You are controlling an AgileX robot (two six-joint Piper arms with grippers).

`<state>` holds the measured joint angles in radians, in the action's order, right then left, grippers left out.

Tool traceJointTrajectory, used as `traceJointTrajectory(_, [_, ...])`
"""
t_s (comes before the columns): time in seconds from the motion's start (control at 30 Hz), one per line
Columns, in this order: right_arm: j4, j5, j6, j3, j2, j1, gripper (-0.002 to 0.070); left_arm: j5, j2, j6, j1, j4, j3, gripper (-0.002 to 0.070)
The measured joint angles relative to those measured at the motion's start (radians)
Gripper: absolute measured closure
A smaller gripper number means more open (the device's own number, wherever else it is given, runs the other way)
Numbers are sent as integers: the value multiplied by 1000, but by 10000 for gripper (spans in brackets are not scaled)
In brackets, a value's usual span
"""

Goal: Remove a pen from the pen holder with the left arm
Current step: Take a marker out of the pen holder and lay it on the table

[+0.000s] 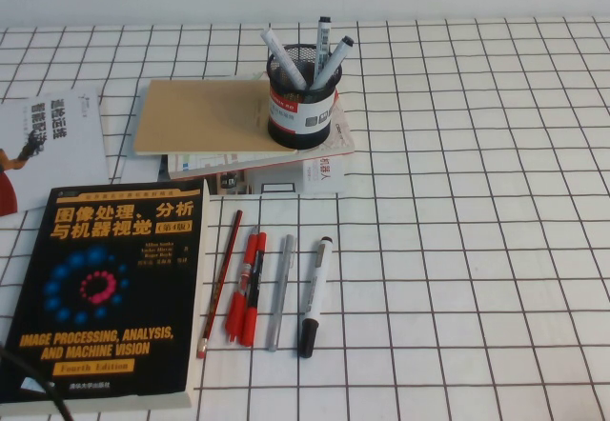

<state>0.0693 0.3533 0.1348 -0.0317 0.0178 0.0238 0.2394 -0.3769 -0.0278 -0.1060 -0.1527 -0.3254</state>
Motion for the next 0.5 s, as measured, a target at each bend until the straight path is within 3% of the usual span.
traceJointTrajectory(0.17, [0,0,0,0,0,0,692,-120,-191,219,-40,201,-63,640])
traceJointTrajectory(0.4, [0,0,0,0,0,0,692,-402,-484,367,-186,339,-140,309])
traceJointTrajectory(0.5, [0,0,0,0,0,0,693,-504,-622,376,-224,360,-198,248])
